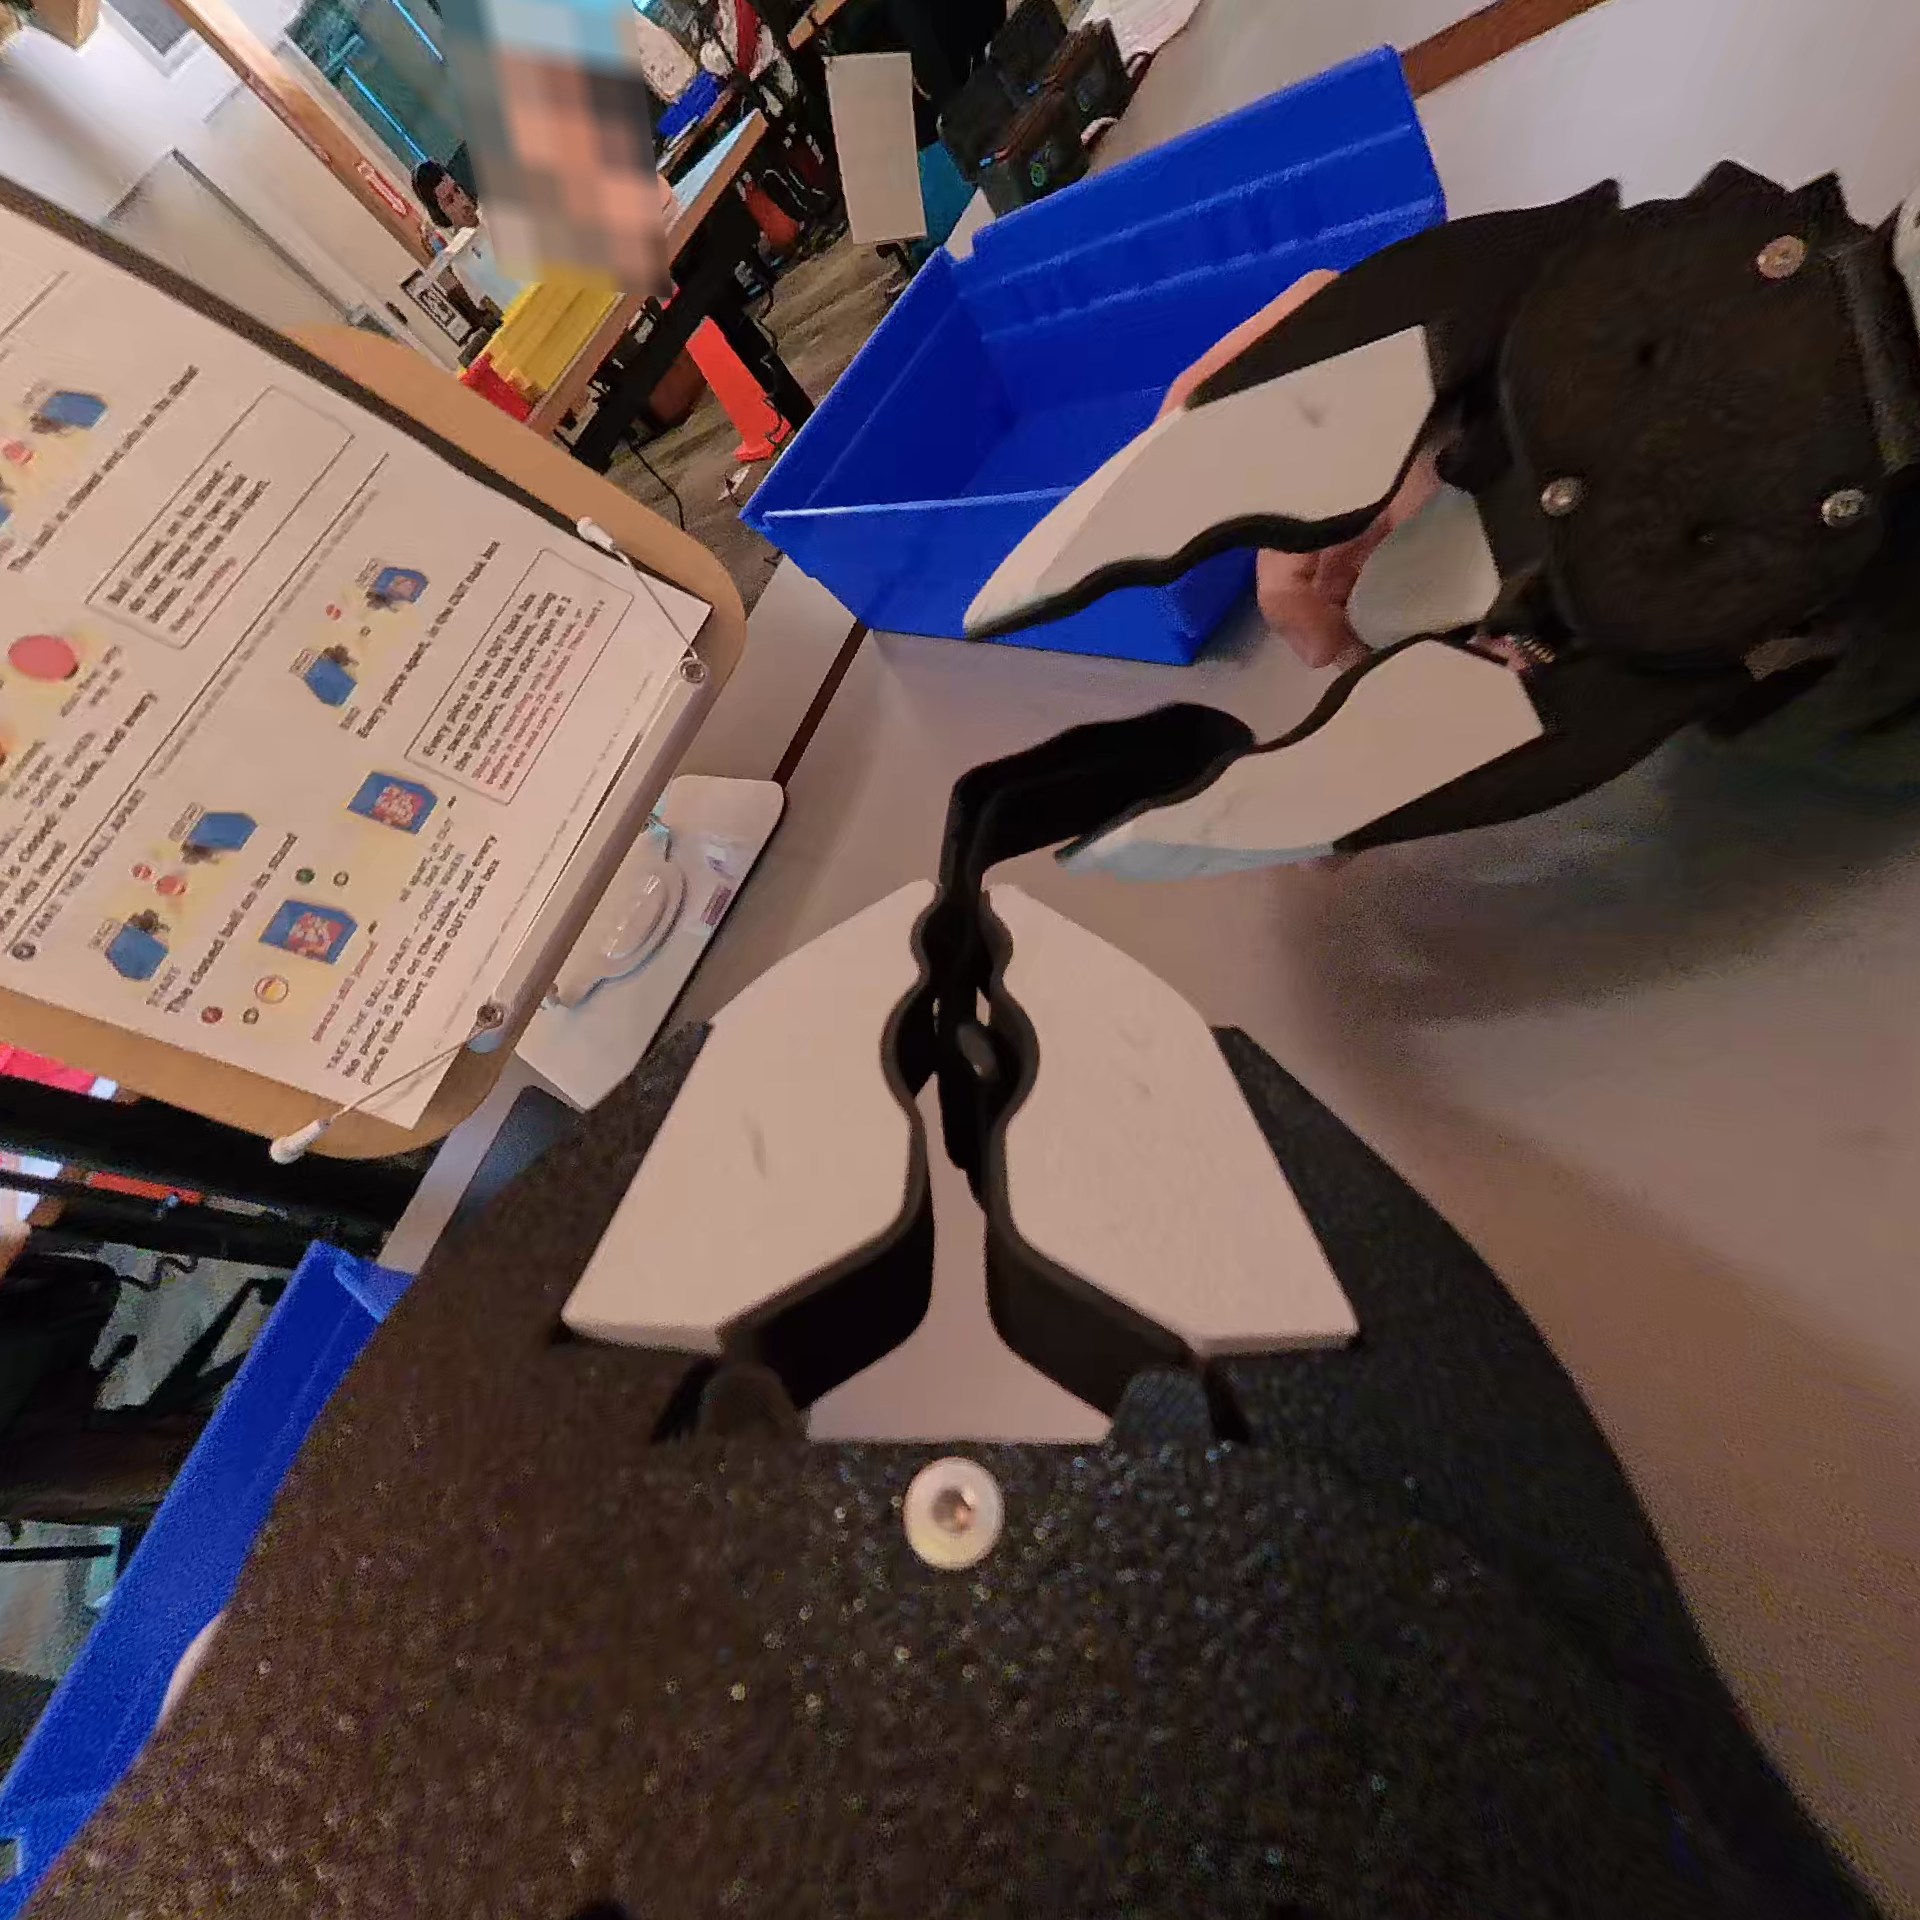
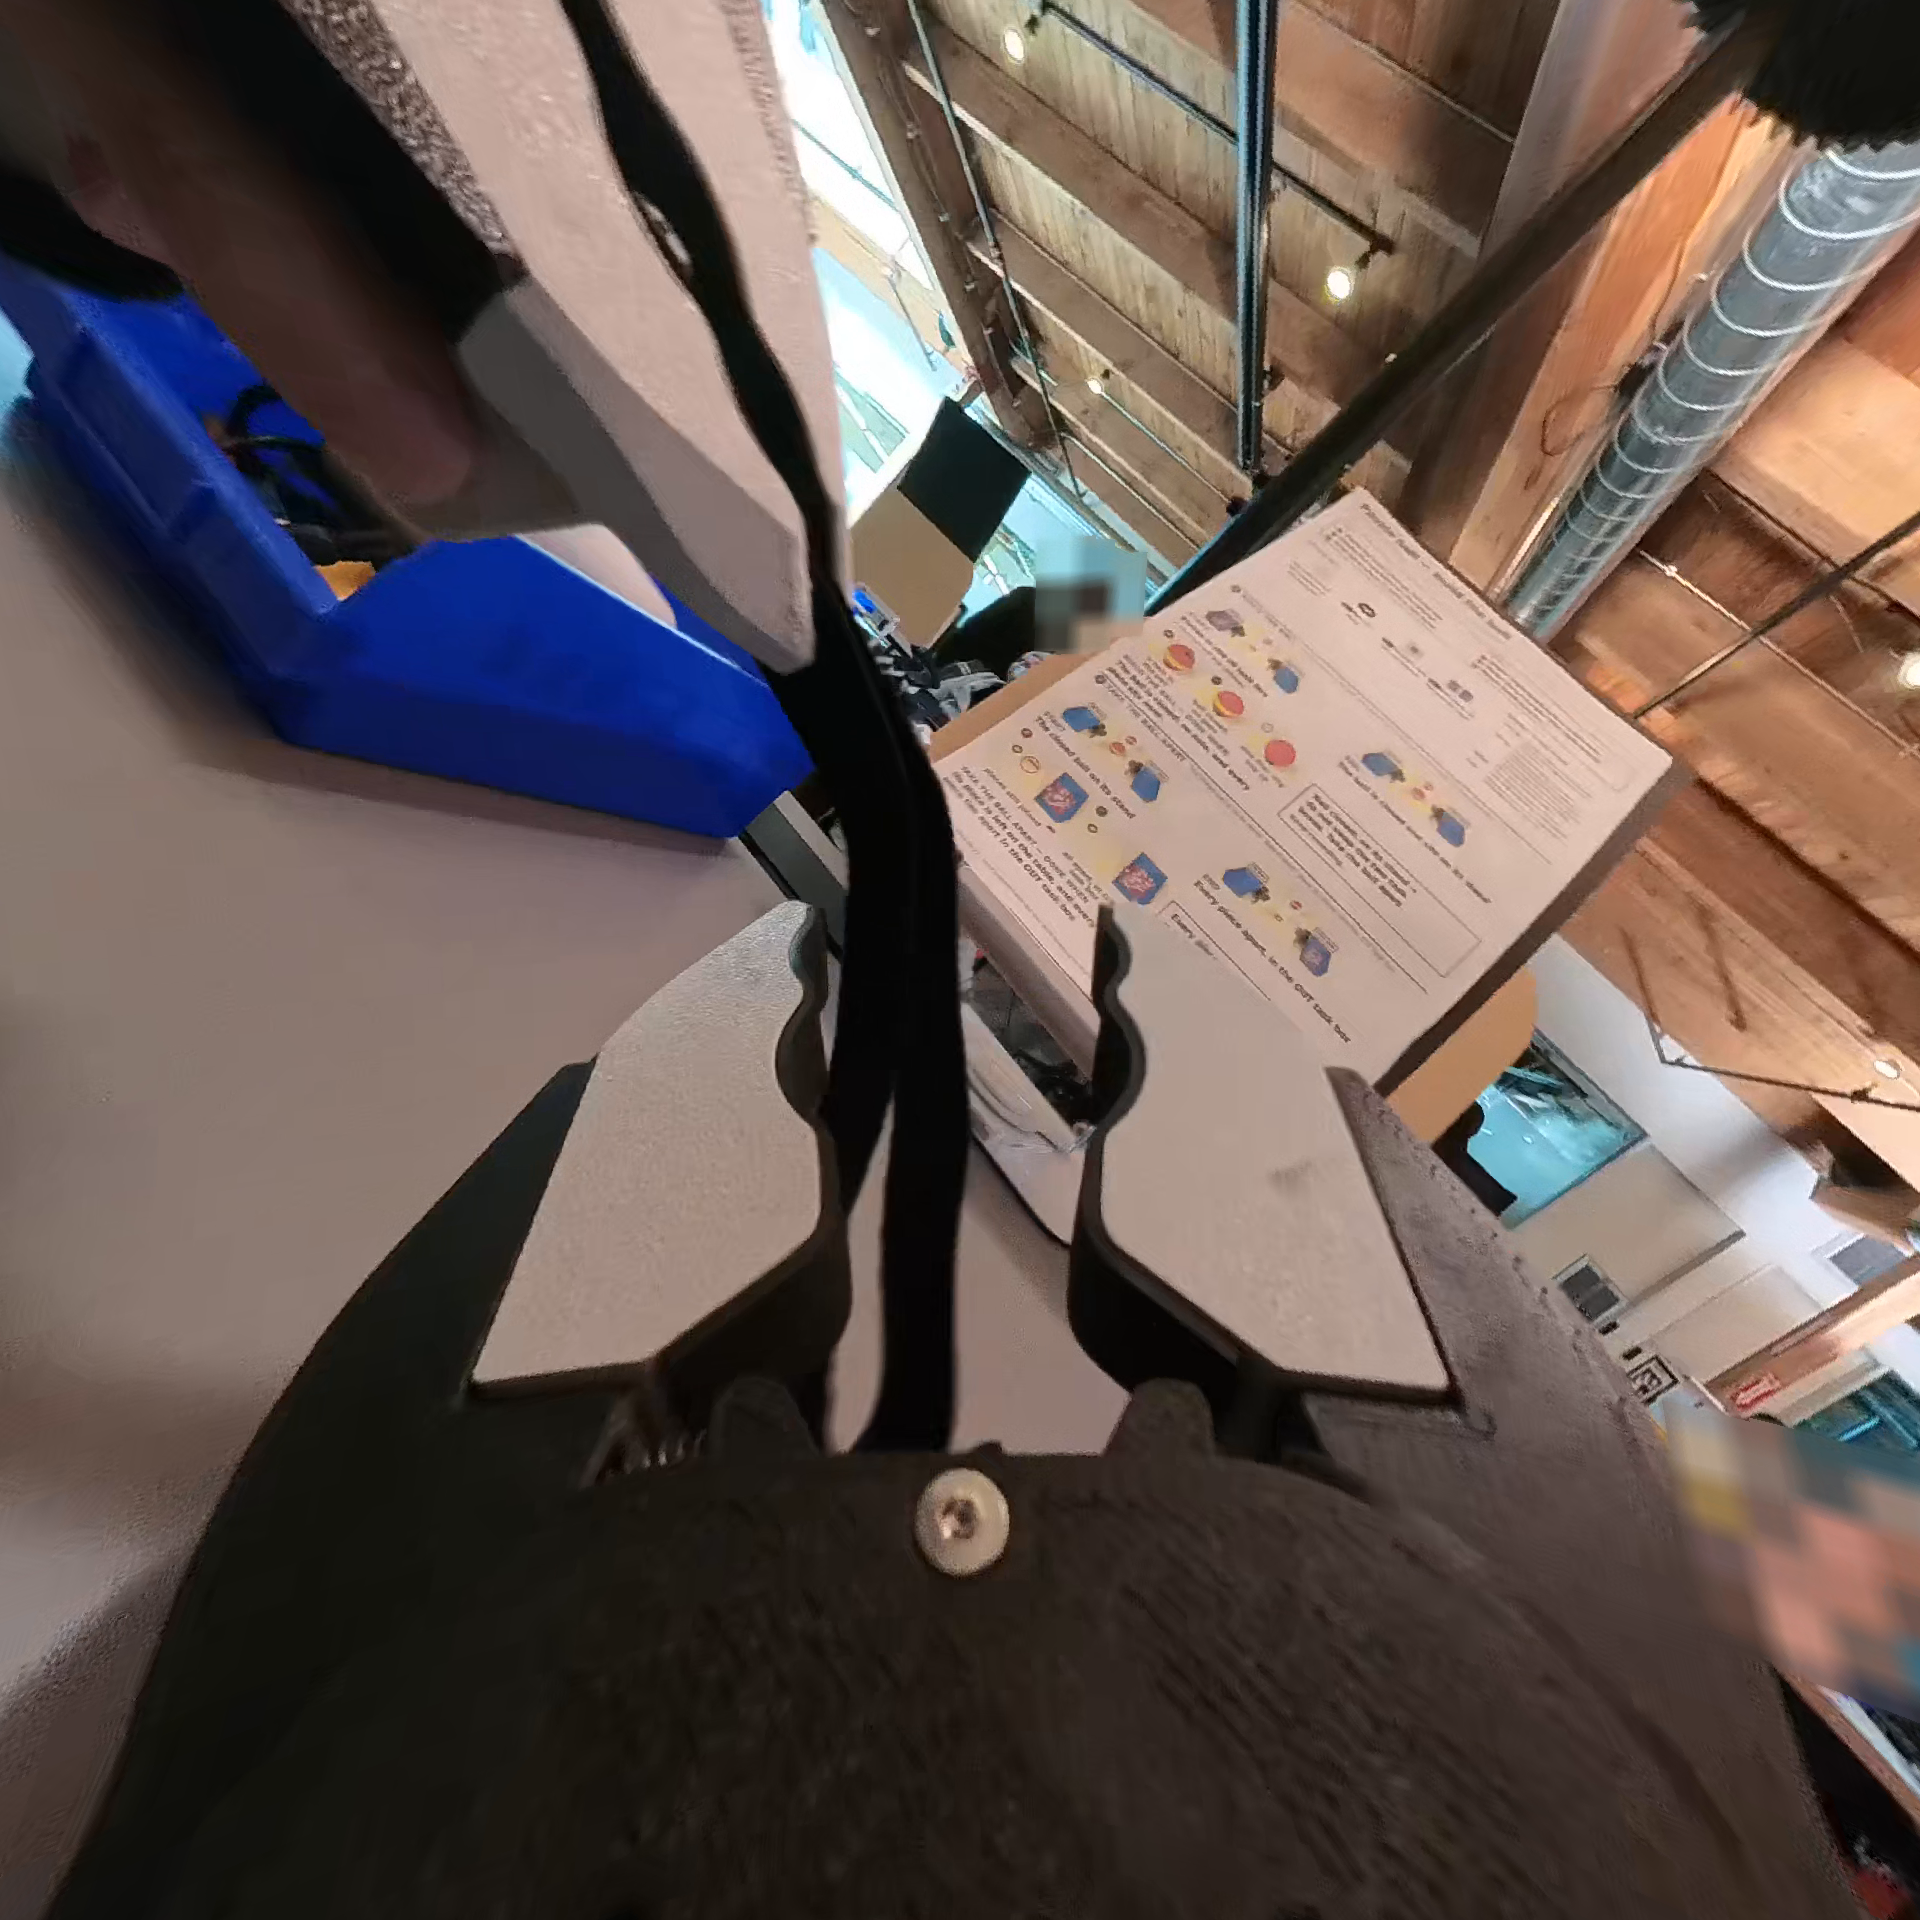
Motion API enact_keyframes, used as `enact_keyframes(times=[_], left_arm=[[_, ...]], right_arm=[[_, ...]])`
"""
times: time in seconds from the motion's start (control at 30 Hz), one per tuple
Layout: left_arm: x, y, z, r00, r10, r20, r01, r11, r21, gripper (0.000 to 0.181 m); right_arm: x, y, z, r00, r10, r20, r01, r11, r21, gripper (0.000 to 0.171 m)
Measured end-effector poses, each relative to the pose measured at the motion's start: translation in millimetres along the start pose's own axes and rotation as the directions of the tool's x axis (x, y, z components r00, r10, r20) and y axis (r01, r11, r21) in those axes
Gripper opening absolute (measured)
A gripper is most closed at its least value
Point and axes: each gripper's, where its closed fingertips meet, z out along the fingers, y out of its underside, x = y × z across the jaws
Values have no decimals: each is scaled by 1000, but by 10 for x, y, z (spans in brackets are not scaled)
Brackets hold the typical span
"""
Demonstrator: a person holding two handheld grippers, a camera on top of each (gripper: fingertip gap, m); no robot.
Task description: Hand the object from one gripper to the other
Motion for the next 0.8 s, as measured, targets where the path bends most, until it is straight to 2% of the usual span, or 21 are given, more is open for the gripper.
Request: enact_keyframes(times=[0.03, 0.17, 0.27, 0.37, 0.43, 0.53, 0.63, 0.73, 0.8], left_arm=[[34, -16, 16, 1000, 15, -3, -15, 1000, 0, 4], [123, -64, 48, 997, 70, -16, -70, 998, 10, 3], [115, -75, 49, 994, 111, 6, -111, 994, 12, 3], [110, -132, 30, 991, 133, 26, -134, 990, 47, 5], [124, -218, 11, 997, 80, 11, -81, 990, 115, 17], [157, -360, -39, 991, -87, -102, 110, 962, 250, 36], [156, -405, -70, 944, -228, -238, 298, 898, 324, 44], [186, -316, 0, 879, -327, -347, 437, 844, 312, 47], [240, -269, 68, 830, -378, -410, 511, 809, 289, 47]], right_arm=[[-14, 3, 0, 1000, -10, 8, 10, 1000, 0, 46], [-48, 23, -21, 999, -17, 52, 16, 1000, 4, 14], [-62, 30, -24, 997, -4, 80, 4, 1000, 0, 6], [-14, -10, -31, 988, 121, 90, -124, 992, 21, 5], [48, -57, -43, 946, 302, 121, -311, 949, 59, 5], [236, -125, -102, 806, 565, 177, -590, 793, 153, 4], [399, -240, -203, 611, 725, 318, -792, 563, 238, 5], [530, -389, -326, 408, 766, 497, -911, 301, 283, 5], [605, -441, -393, 328, 756, 566, -935, 177, 306, 4]])
